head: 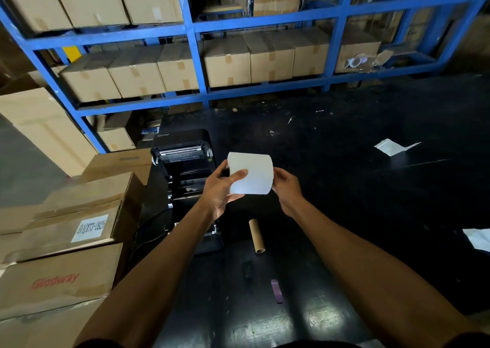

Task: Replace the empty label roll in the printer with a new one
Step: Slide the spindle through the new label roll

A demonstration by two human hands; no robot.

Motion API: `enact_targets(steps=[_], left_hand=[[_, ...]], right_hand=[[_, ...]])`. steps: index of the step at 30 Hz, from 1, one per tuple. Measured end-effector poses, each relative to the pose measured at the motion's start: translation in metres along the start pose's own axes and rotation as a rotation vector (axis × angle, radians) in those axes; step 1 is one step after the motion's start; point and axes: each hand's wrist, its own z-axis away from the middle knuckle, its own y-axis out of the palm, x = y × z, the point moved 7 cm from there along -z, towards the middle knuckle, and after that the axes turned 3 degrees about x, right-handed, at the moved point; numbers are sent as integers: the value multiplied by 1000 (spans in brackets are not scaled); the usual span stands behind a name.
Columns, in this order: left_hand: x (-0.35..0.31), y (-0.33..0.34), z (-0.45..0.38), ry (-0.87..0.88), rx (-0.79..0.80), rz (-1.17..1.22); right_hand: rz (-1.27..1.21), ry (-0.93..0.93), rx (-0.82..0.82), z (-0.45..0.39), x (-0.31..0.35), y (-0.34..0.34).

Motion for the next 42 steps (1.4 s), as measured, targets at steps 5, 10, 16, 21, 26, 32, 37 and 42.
enact_targets(steps=[5, 10, 16, 21, 26, 32, 37, 42], left_hand=[[-4, 8, -2, 32, -38, -31], [0, 11, -5, 13, -55, -73], [5, 13, -7, -6, -100, -108], [10, 19, -7, -27, -153, -135], [12, 28, -8, -57, -167, -183], [9, 39, -12, -95, -90, -288], [10, 50, -14, -94, -118, -277], [21, 57, -17, -105, -116, -208]], right_hand=[[9, -1, -16, 5, 5, -9], [-60, 70, 12, 10, 2, -14], [-147, 237, 87, 18, -9, -10], [-171, 254, 123, 21, -13, -5], [-265, 266, 91, 22, -17, -7], [-470, 283, -10, 24, -19, -13], [-506, 292, -58, 24, -23, -15], [-444, 239, -121, 21, -22, -26]])
